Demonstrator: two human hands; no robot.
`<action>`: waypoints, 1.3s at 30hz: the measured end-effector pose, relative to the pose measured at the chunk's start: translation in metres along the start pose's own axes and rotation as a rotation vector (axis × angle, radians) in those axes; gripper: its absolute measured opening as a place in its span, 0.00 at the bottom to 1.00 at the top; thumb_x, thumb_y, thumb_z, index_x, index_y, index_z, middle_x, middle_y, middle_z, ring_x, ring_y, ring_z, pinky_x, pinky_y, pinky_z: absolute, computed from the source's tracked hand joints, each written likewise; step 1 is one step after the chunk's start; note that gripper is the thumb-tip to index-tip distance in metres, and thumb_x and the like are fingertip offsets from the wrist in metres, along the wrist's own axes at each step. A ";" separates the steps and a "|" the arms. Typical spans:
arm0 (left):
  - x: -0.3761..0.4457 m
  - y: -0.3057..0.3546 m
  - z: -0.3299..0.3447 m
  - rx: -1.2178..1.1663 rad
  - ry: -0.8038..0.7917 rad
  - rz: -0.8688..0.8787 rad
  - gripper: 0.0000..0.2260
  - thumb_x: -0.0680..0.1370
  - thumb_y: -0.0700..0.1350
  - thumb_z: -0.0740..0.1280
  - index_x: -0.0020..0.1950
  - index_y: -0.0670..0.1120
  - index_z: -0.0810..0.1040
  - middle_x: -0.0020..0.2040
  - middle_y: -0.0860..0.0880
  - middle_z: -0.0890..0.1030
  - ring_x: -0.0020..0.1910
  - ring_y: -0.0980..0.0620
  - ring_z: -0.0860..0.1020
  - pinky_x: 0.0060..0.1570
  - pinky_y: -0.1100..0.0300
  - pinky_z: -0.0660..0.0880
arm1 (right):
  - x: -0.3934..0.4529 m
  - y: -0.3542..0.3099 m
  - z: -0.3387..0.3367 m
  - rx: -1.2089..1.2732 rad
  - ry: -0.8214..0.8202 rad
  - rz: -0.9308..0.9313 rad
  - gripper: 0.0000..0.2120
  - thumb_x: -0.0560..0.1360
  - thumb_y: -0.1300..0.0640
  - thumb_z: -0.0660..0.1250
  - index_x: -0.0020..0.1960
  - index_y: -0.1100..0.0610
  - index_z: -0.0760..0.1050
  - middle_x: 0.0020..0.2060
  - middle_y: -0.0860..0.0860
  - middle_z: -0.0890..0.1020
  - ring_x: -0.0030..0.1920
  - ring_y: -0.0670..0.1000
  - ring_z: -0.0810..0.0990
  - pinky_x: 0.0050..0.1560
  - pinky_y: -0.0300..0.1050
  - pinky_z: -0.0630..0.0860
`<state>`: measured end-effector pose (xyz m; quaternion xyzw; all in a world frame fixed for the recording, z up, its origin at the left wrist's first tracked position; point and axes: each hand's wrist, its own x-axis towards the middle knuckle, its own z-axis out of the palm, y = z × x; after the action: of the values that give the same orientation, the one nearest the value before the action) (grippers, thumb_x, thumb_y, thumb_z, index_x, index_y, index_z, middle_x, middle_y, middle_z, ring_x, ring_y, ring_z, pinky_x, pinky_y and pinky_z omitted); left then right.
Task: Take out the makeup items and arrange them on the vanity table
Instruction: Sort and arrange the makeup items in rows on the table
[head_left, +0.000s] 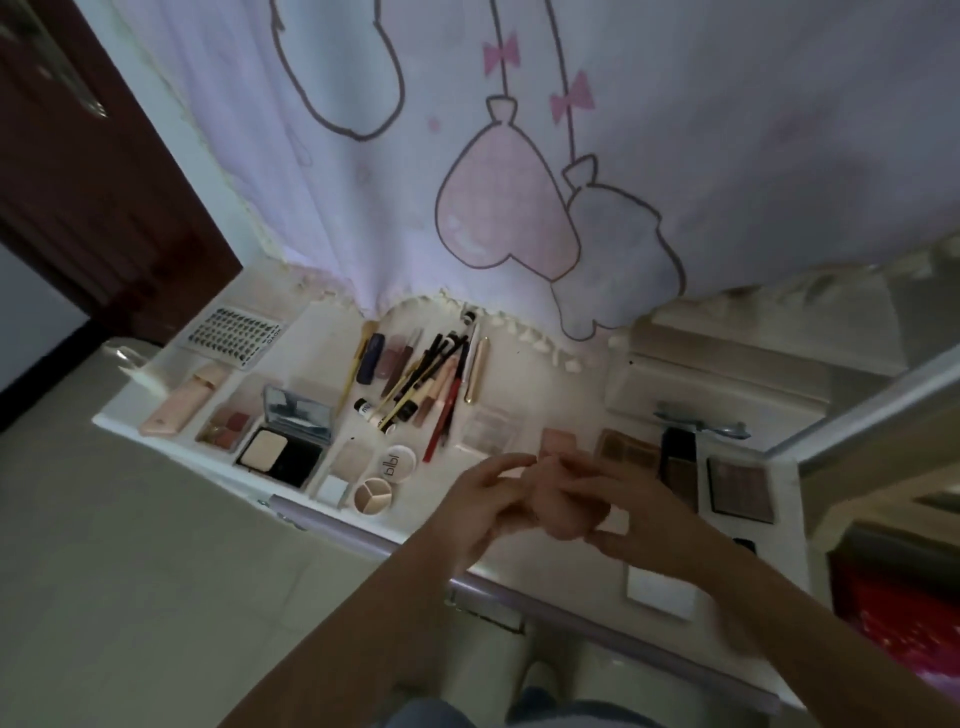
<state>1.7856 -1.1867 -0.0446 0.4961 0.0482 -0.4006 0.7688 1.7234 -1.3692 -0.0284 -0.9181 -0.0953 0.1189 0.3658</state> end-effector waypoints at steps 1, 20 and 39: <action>0.000 0.000 0.006 -0.058 0.030 0.023 0.09 0.75 0.31 0.61 0.47 0.43 0.76 0.34 0.46 0.84 0.35 0.51 0.83 0.35 0.60 0.80 | 0.000 0.002 -0.004 0.006 0.064 -0.013 0.27 0.69 0.67 0.69 0.66 0.56 0.66 0.68 0.45 0.57 0.68 0.42 0.59 0.62 0.22 0.58; 0.011 0.016 0.041 0.417 0.096 0.292 0.16 0.67 0.27 0.69 0.41 0.46 0.69 0.39 0.49 0.74 0.38 0.55 0.76 0.36 0.69 0.75 | 0.004 0.001 -0.045 0.441 0.202 0.092 0.19 0.67 0.64 0.71 0.42 0.39 0.74 0.41 0.35 0.76 0.39 0.32 0.76 0.36 0.20 0.69; -0.019 -0.022 -0.014 0.347 0.292 0.219 0.17 0.67 0.23 0.67 0.43 0.44 0.70 0.40 0.48 0.77 0.32 0.64 0.80 0.34 0.71 0.75 | 0.037 -0.001 0.008 0.468 -0.114 -0.039 0.08 0.69 0.61 0.71 0.48 0.55 0.80 0.36 0.44 0.82 0.38 0.39 0.79 0.42 0.30 0.73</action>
<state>1.7630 -1.1686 -0.0583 0.6753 0.0352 -0.2415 0.6960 1.7566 -1.3533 -0.0390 -0.7980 -0.1032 0.1822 0.5651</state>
